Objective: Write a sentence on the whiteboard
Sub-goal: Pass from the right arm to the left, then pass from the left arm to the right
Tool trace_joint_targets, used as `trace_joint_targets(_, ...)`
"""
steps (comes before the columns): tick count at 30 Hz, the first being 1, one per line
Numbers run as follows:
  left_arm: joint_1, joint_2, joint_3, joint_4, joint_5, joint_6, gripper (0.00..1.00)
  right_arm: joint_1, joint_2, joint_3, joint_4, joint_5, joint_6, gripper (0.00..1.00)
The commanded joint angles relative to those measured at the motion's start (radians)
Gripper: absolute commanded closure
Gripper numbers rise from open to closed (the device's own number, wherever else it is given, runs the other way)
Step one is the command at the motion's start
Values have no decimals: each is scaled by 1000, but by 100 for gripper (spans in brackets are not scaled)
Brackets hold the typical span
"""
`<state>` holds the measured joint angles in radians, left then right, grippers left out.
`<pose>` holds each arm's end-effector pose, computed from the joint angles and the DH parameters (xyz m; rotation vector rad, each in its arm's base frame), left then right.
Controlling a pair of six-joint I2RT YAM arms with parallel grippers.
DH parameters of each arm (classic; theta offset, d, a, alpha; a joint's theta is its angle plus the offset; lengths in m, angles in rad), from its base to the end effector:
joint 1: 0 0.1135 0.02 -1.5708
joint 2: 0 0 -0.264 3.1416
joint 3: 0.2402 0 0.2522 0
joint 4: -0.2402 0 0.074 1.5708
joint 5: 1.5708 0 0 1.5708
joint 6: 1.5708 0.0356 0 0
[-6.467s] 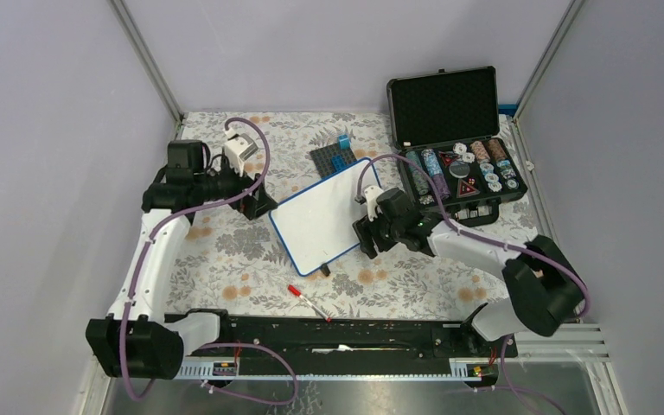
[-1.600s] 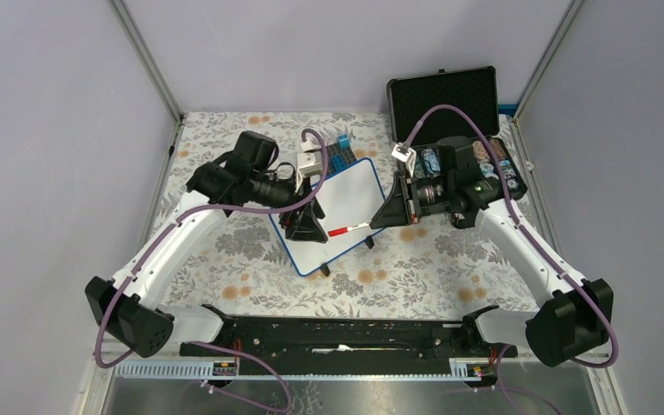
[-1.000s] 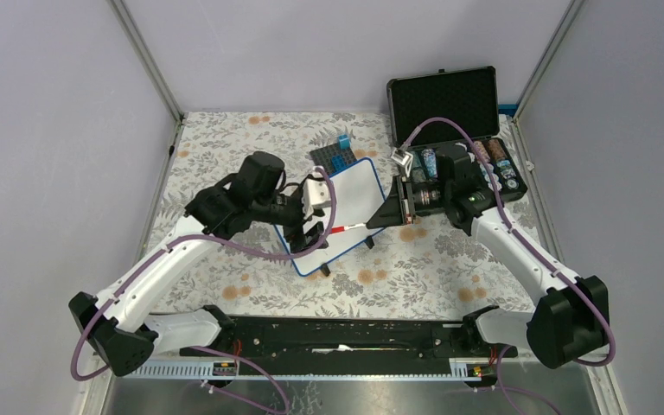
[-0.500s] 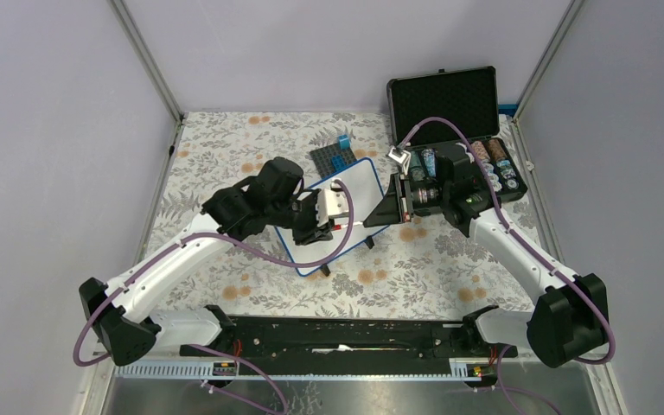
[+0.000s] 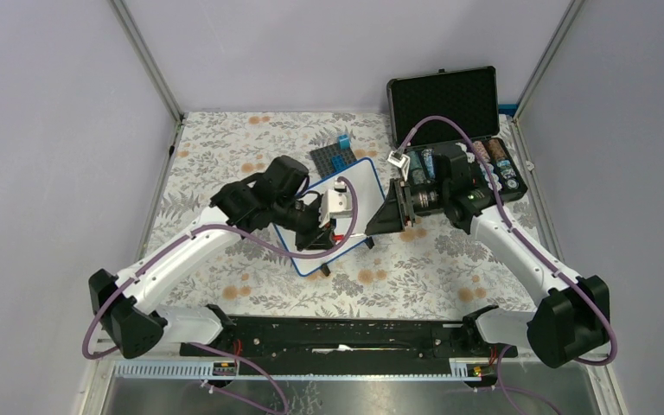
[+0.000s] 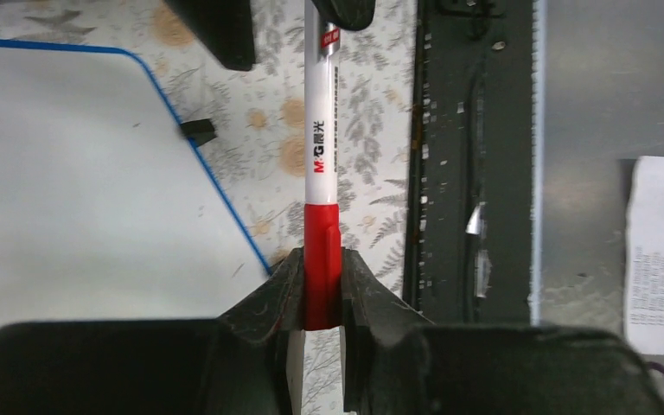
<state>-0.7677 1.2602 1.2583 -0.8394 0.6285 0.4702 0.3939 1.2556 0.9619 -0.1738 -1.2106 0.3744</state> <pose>0.1674 -0.1907 0.3478 1.6126 1.7575 -0.8948 0.2340 0.1333 0.3120 -0.8445 1.9309 1.6911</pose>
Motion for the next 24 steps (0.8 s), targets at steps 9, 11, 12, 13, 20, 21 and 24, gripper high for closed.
trace_joint_targets(9,129,84,71,-23,414,-151,100,30,-50,101,-186,-84,-311,31)
trace_joint_targets(11,134,86,72,-10,412,-169,100,34,-53,103,-185,-74,-305,34)
trace_joint_targets(12,134,85,66,2,411,-180,100,38,-54,103,-179,-63,-296,36)
trace_joint_targets(13,134,86,61,14,406,-192,100,40,-54,99,-160,-52,-273,38)
trace_joint_targets(20,134,113,69,19,421,-204,100,57,-41,81,-32,-36,-130,46)
trace_joint_targets(21,134,115,72,19,422,-206,100,61,-39,82,-24,-34,-125,47)
trace_joint_targets(24,134,128,84,19,412,-214,100,72,-33,88,-22,-26,-116,47)
